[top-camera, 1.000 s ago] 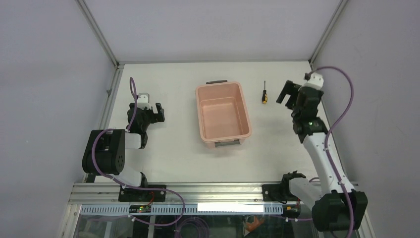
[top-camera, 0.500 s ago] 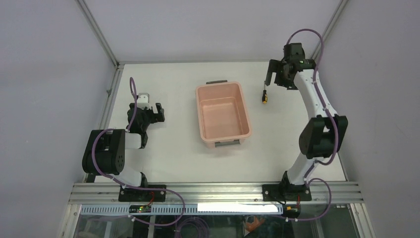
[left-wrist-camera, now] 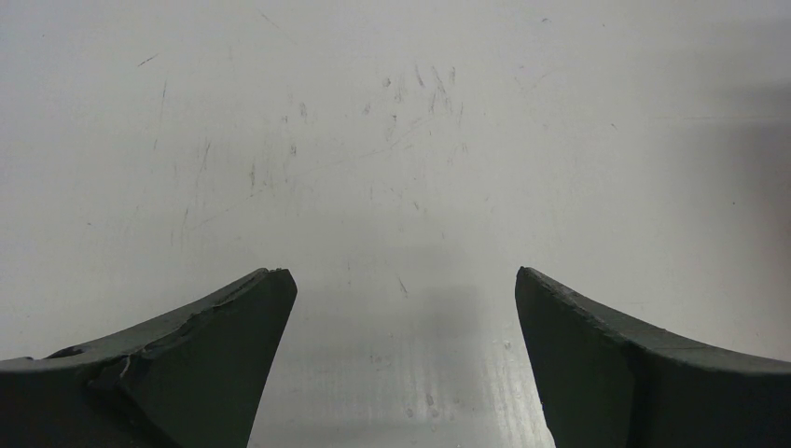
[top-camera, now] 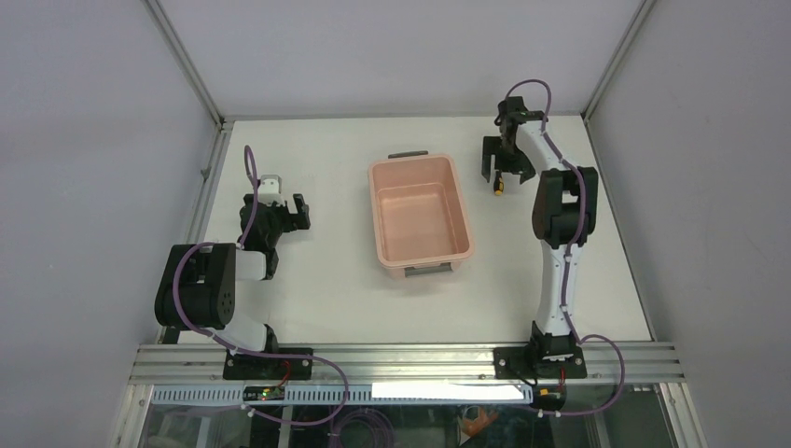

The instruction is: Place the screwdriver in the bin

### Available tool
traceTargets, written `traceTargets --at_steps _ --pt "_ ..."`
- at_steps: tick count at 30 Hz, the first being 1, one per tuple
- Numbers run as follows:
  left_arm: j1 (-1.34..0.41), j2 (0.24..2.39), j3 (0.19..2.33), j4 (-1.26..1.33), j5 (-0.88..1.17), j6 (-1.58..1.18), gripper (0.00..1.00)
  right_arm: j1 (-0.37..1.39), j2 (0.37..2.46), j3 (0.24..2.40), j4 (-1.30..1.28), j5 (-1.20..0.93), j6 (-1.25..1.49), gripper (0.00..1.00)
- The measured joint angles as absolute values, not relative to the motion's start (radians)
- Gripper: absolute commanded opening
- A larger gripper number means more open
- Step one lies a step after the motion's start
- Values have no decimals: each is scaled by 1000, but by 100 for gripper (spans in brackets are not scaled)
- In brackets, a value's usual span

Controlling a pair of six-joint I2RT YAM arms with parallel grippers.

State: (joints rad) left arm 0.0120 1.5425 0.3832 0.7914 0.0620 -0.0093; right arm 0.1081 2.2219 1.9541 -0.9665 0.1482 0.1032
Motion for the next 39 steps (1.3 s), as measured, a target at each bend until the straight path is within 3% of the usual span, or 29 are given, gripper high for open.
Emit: traceTargets --at_steps 7,13,17,19,32,39 --pt "12 1542 383 791 62 -9 100 109 2323 1975 -964 146 99 74" --pt "12 1542 383 791 62 -10 100 109 2335 1993 -960 142 92 31" --pt "12 1542 383 791 62 -10 100 109 2336 1993 -984 146 103 13" --pt "12 1542 383 791 62 -10 100 108 2336 1999 -995 144 105 8" --pt "12 1542 383 791 62 -9 100 102 2329 2214 -1144 115 107 7" --pt "12 1542 383 791 62 -10 100 109 2195 2221 -1237 99 110 9"
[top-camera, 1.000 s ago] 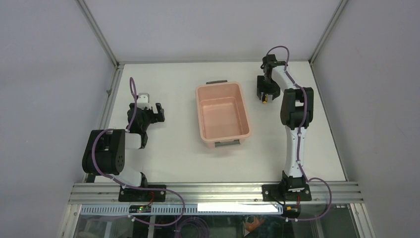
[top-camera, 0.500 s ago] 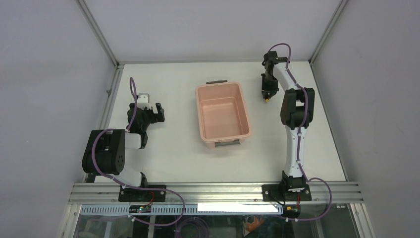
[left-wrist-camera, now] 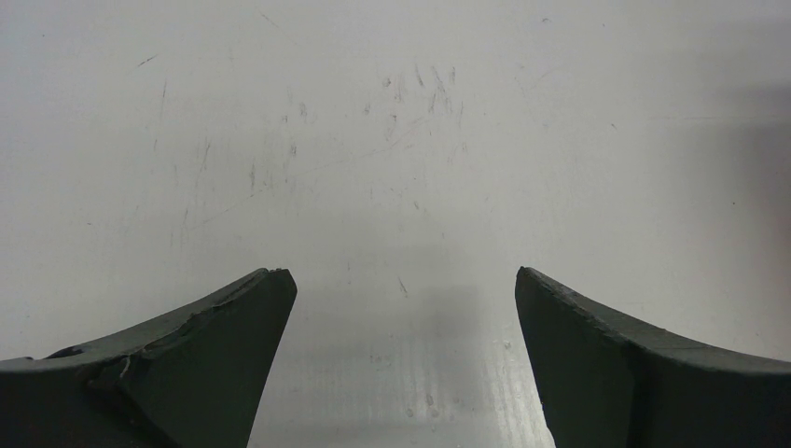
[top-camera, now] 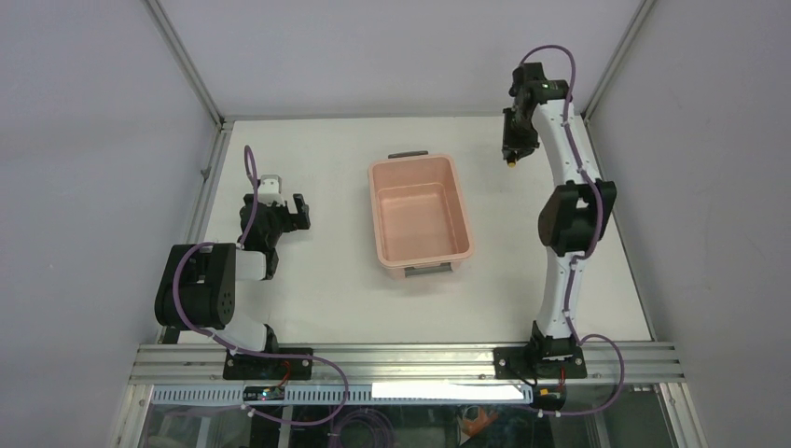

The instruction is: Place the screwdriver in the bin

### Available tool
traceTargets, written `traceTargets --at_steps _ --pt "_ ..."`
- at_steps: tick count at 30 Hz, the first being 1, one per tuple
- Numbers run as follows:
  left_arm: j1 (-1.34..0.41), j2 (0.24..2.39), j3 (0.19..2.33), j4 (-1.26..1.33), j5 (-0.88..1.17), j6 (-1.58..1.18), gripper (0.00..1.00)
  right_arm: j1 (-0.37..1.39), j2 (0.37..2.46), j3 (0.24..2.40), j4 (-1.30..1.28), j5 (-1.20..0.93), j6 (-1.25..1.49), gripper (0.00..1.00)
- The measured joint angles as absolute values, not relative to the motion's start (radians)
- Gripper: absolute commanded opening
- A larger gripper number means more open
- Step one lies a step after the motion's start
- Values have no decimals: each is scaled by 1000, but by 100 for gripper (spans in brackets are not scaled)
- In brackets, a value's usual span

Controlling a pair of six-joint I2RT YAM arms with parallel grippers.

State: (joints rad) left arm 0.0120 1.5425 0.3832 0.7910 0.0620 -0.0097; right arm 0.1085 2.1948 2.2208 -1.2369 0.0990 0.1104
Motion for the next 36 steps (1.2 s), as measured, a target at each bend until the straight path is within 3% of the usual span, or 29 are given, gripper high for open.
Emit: traceTargets --at_steps 7,12,16,23,29,36 --pt "12 1542 383 791 62 -10 100 192 1941 2220 -1306 73 165 12" --pt "12 1542 383 791 62 -10 100 405 1801 2147 -1300 71 217 14" --pt "12 1542 383 791 62 -10 100 584 1731 2001 -1242 74 263 25" --pt "12 1542 383 791 62 -10 100 717 1699 1681 -1077 149 317 39" --pt "12 1542 383 791 62 -10 100 759 1703 1470 -900 177 344 46" --pt "12 1542 383 791 62 -10 100 770 1772 1439 -802 203 367 59"
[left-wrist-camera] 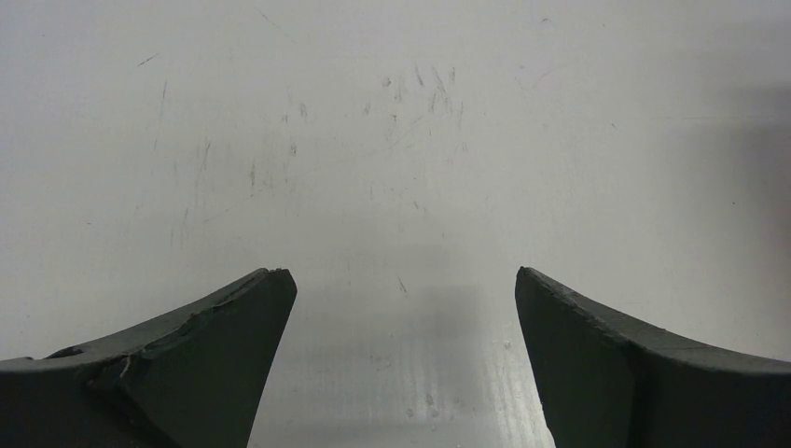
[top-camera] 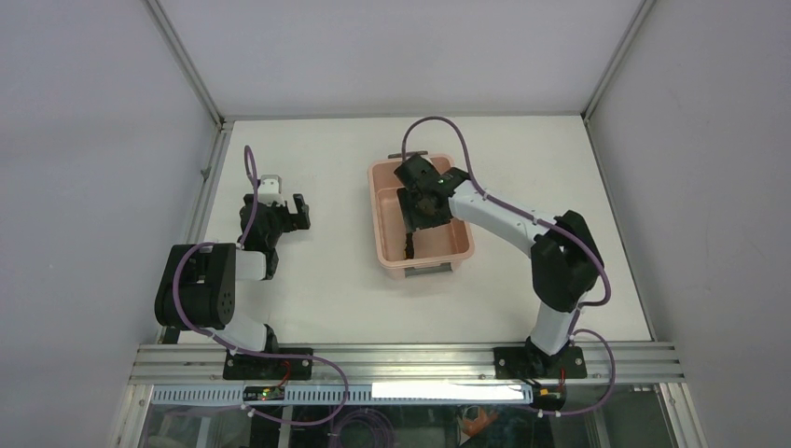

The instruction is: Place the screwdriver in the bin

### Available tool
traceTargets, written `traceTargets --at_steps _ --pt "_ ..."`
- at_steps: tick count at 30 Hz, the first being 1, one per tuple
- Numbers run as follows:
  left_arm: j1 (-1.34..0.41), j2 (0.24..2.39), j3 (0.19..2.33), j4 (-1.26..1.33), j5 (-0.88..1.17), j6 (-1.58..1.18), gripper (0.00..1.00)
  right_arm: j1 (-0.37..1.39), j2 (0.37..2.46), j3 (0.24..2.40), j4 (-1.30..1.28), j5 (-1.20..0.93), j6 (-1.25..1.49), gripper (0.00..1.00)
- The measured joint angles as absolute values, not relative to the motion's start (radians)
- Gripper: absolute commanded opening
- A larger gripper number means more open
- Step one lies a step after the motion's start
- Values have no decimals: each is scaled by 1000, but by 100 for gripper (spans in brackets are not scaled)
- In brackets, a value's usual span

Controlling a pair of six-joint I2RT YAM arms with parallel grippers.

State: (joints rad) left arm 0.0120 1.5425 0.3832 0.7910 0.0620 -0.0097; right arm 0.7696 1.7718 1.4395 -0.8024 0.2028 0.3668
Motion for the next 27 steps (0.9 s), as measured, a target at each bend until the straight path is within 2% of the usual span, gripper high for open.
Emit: traceTargets --at_steps 5,8,15,17,24,27 --pt "12 1542 383 791 62 -10 100 776 1784 1460 -797 240 357 65" --pt "12 1542 383 791 62 -10 100 776 1773 1515 -802 272 337 73" --pt "12 1542 383 791 62 -10 100 720 1600 1578 -817 308 255 91" --pt "12 1542 383 791 62 -10 100 648 1536 1568 -820 297 232 99" --pt "12 1542 383 791 62 -10 100 231 1385 1431 -805 226 128 99" --pt "12 1542 383 791 62 -10 100 118 1381 1412 -799 201 102 99"
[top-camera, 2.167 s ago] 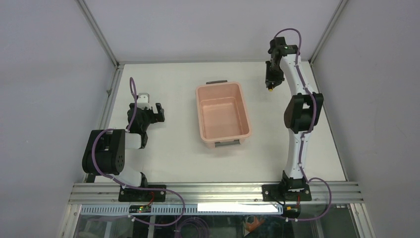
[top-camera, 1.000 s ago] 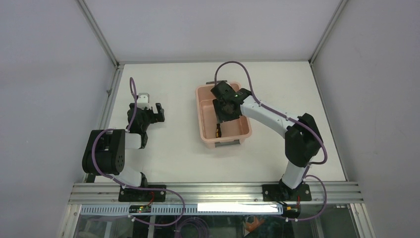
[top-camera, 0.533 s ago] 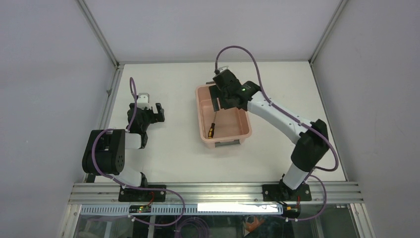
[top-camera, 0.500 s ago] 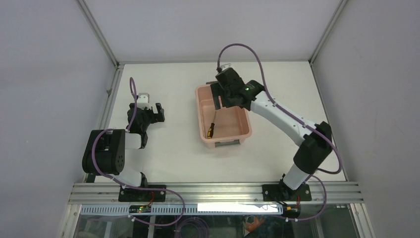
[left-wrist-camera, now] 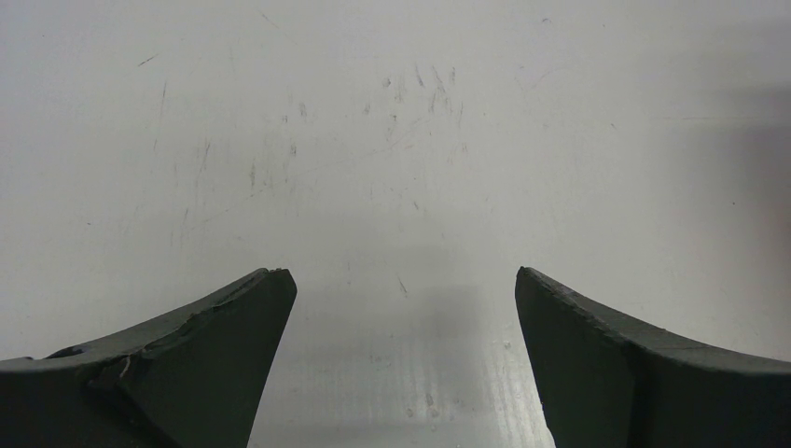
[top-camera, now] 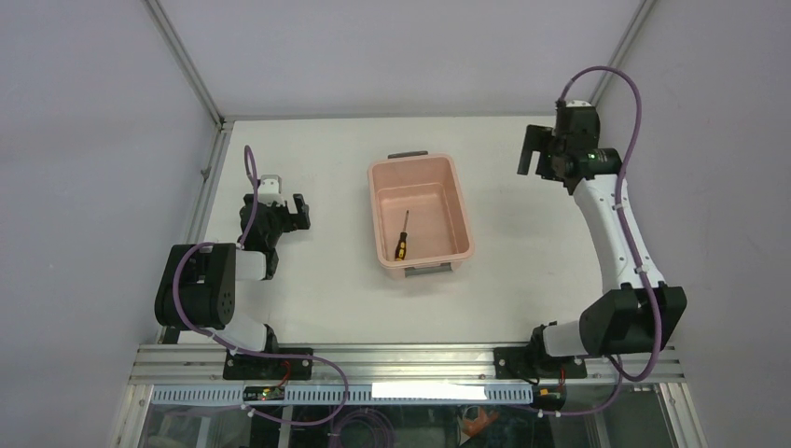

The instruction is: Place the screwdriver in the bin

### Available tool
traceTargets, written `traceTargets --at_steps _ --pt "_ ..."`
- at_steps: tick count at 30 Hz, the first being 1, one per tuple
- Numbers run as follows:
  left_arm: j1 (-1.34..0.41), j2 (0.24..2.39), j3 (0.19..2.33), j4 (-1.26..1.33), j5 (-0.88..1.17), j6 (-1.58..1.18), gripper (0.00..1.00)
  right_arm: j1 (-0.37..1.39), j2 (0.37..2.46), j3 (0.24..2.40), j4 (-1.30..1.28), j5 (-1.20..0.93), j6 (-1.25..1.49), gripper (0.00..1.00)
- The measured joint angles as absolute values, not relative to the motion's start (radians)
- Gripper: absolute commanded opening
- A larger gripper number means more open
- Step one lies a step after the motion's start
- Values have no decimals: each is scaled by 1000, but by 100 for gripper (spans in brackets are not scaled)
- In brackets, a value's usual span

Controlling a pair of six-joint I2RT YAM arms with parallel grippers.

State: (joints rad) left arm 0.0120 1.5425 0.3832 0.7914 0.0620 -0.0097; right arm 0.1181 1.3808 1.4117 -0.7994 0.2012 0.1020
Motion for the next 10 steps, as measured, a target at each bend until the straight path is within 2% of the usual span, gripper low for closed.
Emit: traceTargets --at_steps 4,10 --pt "12 1542 383 791 62 -10 100 37 1377 1407 -789 196 95 99" --pt "12 1542 383 791 62 -10 100 36 1291 1274 -694 174 96 99"
